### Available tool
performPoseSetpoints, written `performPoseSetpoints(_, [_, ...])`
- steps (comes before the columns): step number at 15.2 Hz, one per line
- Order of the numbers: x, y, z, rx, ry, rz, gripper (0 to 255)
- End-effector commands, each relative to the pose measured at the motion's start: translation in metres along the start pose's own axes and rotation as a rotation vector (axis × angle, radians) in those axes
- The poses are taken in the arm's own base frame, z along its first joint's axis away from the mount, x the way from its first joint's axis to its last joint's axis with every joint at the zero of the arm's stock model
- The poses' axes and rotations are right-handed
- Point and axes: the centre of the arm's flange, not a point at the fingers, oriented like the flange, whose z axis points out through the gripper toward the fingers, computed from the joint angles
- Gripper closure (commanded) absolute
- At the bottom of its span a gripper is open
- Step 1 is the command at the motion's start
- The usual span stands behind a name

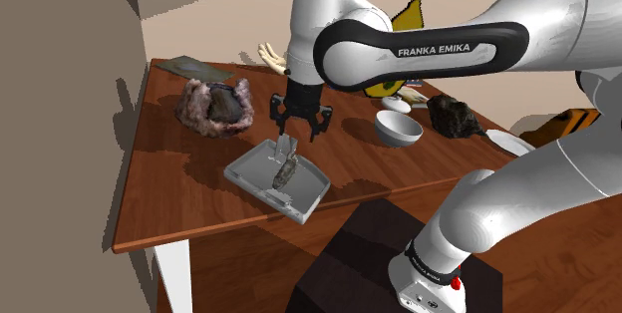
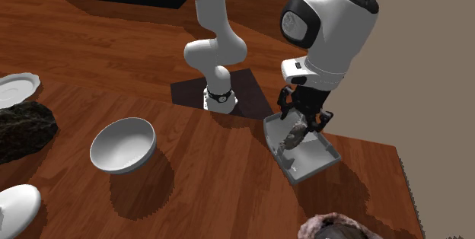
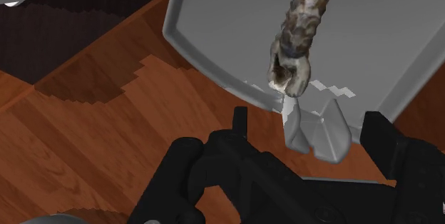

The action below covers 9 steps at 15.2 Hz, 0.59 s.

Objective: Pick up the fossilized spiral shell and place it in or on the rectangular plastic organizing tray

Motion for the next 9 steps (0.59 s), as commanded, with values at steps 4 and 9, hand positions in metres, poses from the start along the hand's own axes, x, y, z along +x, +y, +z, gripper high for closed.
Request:
performPoseSetpoints(4, [0.000, 0.000, 0.000, 0.000, 0.000, 0.000, 0])
performPoseSetpoints(9, [0.000, 0.000, -0.050, 0.000, 0.000, 0.000, 0])
